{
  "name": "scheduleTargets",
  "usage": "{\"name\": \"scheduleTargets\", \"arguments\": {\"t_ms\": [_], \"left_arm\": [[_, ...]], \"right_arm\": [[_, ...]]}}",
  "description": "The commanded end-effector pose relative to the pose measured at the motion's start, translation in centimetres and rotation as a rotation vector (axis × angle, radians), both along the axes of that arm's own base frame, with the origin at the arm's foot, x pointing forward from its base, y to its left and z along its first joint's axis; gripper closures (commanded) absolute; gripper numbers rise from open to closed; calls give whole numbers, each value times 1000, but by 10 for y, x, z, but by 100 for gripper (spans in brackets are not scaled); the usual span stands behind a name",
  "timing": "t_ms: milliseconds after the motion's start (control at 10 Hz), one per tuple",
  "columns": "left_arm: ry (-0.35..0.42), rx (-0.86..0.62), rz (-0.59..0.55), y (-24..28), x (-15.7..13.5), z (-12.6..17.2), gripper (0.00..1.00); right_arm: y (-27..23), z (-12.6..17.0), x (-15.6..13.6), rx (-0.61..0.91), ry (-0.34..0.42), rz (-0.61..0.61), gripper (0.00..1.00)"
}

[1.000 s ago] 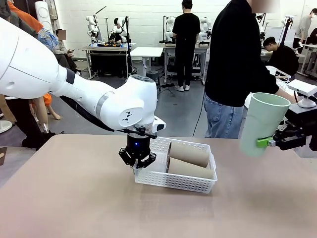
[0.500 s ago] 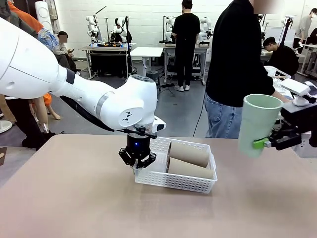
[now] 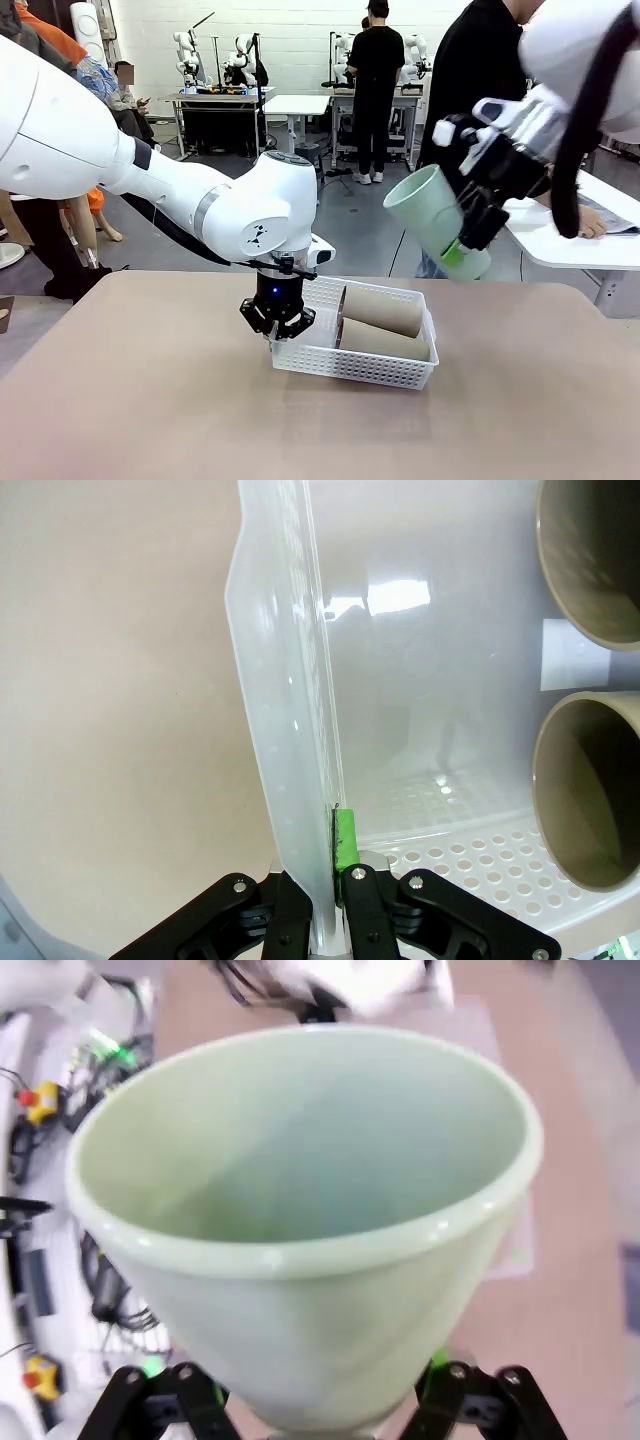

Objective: Clean and organize the cups into the basket.
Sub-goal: Pick up the Reusable plastic cup from the right side of the table and stack it inside the Organizing basket in the center of the table.

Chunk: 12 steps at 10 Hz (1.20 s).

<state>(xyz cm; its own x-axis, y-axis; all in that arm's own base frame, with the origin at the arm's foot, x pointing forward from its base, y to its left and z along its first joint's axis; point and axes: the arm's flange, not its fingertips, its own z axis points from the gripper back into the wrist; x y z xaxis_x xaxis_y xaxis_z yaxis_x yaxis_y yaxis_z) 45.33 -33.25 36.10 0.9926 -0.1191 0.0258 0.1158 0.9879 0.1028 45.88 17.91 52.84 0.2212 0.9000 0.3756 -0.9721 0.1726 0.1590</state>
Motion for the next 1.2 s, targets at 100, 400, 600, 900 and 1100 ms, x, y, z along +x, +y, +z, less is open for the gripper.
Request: {"name": "scheduleTargets", "arguments": {"t_ms": [100,400,600,900,1100], "left_arm": [[3,16,-13,0,-3,-4,100],[3,16,-13,0,-3,-4,100],[3,16,-13,0,-3,-4,100],[3,16,-13,0,-3,-4,100],[3,16,-13,0,-3,-4,100]], "right_arm": [[26,-20,47,-112,205,7,19],[60,-48,64,-185,219,27,19],[77,-68,73,-241,214,30,19],[80,-98,76,-341,47,10,19],[83,-113,74,-344,-16,50,19]]}}
